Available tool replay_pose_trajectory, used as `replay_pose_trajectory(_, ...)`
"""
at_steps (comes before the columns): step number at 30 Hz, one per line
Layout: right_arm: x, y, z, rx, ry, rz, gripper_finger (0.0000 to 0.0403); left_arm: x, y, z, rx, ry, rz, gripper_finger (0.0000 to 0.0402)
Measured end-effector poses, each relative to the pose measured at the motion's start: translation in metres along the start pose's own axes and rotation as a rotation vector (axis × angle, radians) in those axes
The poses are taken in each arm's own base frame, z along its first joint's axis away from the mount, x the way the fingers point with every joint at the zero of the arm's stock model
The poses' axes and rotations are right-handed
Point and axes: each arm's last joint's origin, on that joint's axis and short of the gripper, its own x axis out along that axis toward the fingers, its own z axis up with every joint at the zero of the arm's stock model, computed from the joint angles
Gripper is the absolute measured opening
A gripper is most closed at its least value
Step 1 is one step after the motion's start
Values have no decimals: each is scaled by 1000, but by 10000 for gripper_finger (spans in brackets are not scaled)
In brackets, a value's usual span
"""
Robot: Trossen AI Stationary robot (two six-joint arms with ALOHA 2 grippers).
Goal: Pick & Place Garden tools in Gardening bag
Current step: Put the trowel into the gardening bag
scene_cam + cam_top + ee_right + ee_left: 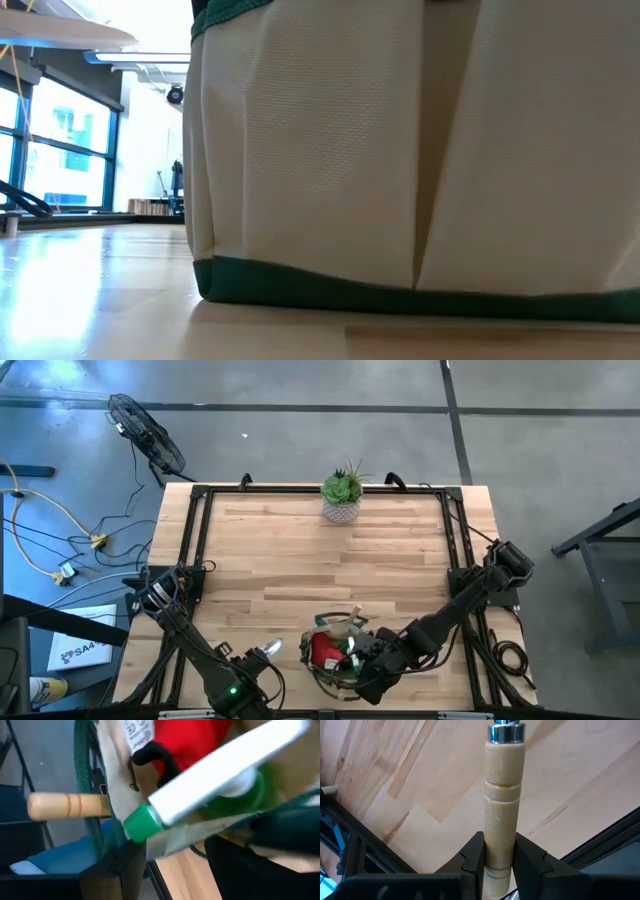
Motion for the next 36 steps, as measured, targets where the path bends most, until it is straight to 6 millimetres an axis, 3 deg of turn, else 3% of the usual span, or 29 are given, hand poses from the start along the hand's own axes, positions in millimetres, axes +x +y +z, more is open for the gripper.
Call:
replay_pose_trajectory(10,-63,4,-12,0,-137,59,193,0,-2,-1,-8,37,-25,64)
replay_pose_trajectory(19,-109,1,-31,-133,-235,88,193,-3,-10,-10,-104,438,-79,64)
replay_pose_trajectory(28,-123,-16,-49,-346,-276,-107,193,-16,-41,-7,-209,742,-334,64)
replay_pose_trajectory(32,-128,-25,-64,-455,-285,-220,193,-29,-55,6,-268,793,-491,64)
replay_pose_trajectory(36,-135,-31,-83,-541,-337,-299,193,-48,-56,22,-336,767,-558,64)
